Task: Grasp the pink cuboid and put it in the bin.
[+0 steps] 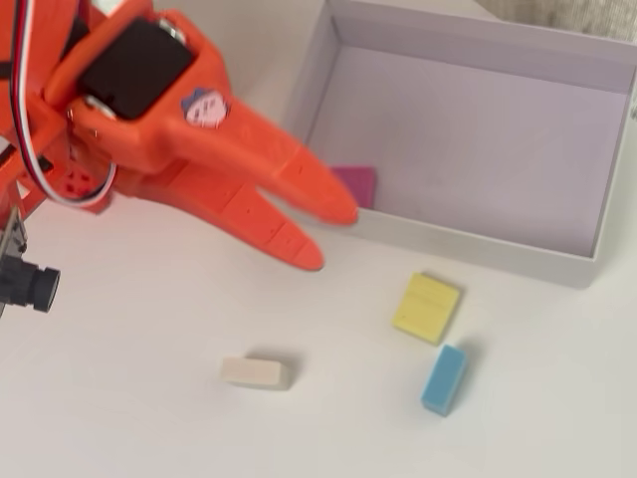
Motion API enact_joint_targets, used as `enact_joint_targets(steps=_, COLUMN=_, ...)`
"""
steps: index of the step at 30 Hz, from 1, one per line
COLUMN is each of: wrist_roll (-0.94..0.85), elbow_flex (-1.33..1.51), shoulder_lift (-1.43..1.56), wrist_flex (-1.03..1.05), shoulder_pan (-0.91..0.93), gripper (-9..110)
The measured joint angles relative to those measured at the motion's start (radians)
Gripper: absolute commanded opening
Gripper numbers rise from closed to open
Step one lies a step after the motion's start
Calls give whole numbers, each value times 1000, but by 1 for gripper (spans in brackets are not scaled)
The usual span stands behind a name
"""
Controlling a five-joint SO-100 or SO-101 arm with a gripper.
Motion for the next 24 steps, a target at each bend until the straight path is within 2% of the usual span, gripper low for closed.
enact_joint_targets(steps=8, wrist_roll=3, elbow_flex=213, shoulder_lift=221, wrist_flex=170, shoulder_pan=75, gripper=24)
enact_joint_targets(steps=12, wrist_roll=3, elbow_flex=245, shoulder_lift=273, wrist_flex=267, shoulder_pan=89, gripper=15)
enact_joint_targets(steps=18, wrist_roll=3, elbow_flex=259, shoulder_lift=291, wrist_flex=411, shoulder_pan=107, gripper=8)
enact_joint_targets(steps=24, wrist_roll=-8, elbow_flex=308, shoulder_lift=293, wrist_flex=423, shoulder_pan=129, gripper=5)
